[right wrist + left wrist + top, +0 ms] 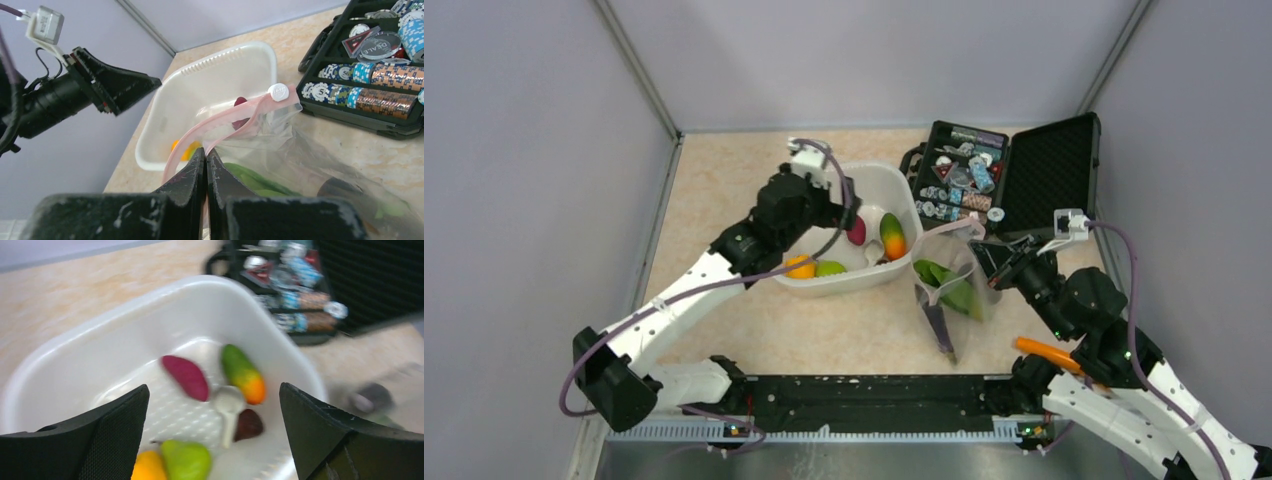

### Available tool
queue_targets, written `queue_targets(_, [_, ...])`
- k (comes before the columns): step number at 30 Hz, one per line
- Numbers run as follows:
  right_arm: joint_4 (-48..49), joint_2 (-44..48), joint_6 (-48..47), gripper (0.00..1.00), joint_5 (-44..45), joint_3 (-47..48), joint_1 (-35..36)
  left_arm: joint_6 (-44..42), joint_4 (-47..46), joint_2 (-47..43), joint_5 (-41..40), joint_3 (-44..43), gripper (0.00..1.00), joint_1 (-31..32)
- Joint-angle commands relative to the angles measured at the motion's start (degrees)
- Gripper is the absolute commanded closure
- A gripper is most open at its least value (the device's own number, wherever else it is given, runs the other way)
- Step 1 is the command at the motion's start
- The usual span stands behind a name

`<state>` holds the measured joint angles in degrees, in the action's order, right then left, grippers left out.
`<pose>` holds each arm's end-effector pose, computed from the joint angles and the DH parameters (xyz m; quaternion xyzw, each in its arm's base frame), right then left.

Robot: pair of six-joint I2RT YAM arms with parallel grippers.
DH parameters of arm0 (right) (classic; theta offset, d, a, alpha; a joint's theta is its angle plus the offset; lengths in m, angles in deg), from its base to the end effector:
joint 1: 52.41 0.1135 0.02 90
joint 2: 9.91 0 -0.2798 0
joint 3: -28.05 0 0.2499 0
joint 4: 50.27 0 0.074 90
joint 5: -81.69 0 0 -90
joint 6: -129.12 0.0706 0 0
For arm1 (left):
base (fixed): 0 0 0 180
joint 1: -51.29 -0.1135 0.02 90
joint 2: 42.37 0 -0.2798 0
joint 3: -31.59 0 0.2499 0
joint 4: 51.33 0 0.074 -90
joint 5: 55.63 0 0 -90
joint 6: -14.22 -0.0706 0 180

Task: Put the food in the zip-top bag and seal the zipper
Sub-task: Adjust the zipper food storage bag at the center of the board, then pick up the fake fruit from the bin.

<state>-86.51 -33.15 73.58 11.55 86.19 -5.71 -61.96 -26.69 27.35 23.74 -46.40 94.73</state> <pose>0.0917 0.0623 0.3636 0.0447 0.7134 0.3541 0.6030 0.2325 -0.2023 0.3715 0.1501 0.7848 -0.2208 0.5592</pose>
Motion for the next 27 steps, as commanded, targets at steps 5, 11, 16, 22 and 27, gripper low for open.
queue_targets(5, [3.52,1.03,-1.14,1.00,1.41,0.05,0.13,4.99,7.92,-4.40,-2.79,4.58,0.01,-22.26])
queue_targets(11, [3.05,1.08,-1.18,1.00,1.87,0.15,0.12,6.89,10.97,-0.28,2.88,4.90,0.01,-29.10])
queue_targets(16, [2.57,1.62,-1.07,1.00,2.19,0.31,0.08,8.08,11.89,0.99,2.09,5.92,0.01,-31.39])
queue_targets(22, [2.50,1.79,-1.30,1.00,2.81,0.30,0.09,4.93,8.93,-4.08,13.85,5.87,0.01,-31.49])
queue_targets(27, [3.41,0.96,-1.09,1.00,2.19,-0.14,0.09,1.13,13.07,-0.75,29.86,1.71,0.01,-30.06])
